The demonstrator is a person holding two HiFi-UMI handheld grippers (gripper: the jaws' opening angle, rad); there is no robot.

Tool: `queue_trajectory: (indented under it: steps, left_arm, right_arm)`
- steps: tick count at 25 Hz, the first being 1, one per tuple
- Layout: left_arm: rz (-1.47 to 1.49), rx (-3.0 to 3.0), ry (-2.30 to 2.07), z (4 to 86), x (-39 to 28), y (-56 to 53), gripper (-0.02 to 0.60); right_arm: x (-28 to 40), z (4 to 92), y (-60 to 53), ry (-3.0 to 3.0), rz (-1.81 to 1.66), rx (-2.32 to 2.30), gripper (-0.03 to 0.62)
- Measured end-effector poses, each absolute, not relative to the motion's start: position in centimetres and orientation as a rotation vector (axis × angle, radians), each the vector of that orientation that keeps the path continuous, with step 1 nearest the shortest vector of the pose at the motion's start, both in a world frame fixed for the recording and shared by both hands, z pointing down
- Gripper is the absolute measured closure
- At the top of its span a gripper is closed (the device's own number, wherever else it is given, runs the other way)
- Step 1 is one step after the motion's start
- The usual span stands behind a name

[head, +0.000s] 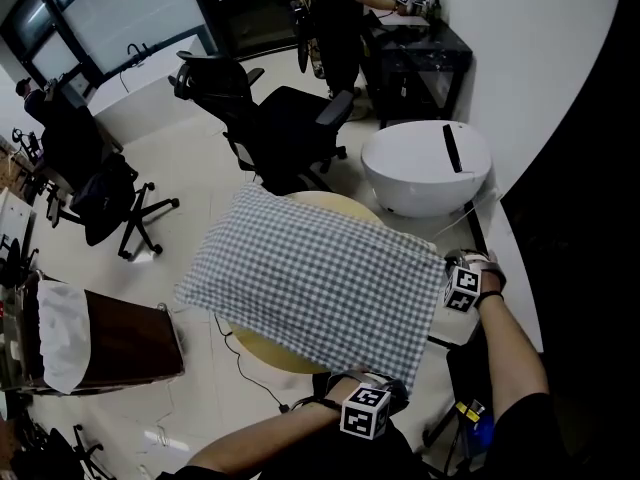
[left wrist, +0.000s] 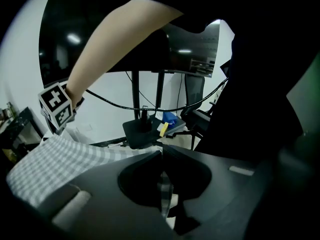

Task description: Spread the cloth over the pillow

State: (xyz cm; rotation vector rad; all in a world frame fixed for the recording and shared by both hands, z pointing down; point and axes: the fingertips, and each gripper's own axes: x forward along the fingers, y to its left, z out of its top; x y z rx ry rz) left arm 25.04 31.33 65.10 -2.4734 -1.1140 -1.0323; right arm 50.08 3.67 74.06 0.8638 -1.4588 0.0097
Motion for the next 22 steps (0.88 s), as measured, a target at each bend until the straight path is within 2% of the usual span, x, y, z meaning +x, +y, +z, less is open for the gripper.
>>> queue_trajectory:
  steps: [9,13,17,22]
  left_arm:
    - [-1.164,-2.566,-1.042,70.4,25.8,29.7,0.581]
    - [-1.155,-2.582,-1.021,70.7,26.4,29.2,0.577]
    - [-1.135,-2.619,-1.007,69.3,26.4,28.8,0.526]
    - [-1.067,-2.634,-0.952,67.3,26.0,28.0,0.435]
  right_arm:
    - [50.3,76.1,4.6,-1.474,0.162,0.965,0.583]
    - [50.0,75.3,4.4,-1.528,0.2,1.053,0.54]
    - [49.1,72.8,3.5,-1.62,0.224,1.177,0.479]
    - [48.6,68.1,2.9,-1.672,0.165,1.33,0.465]
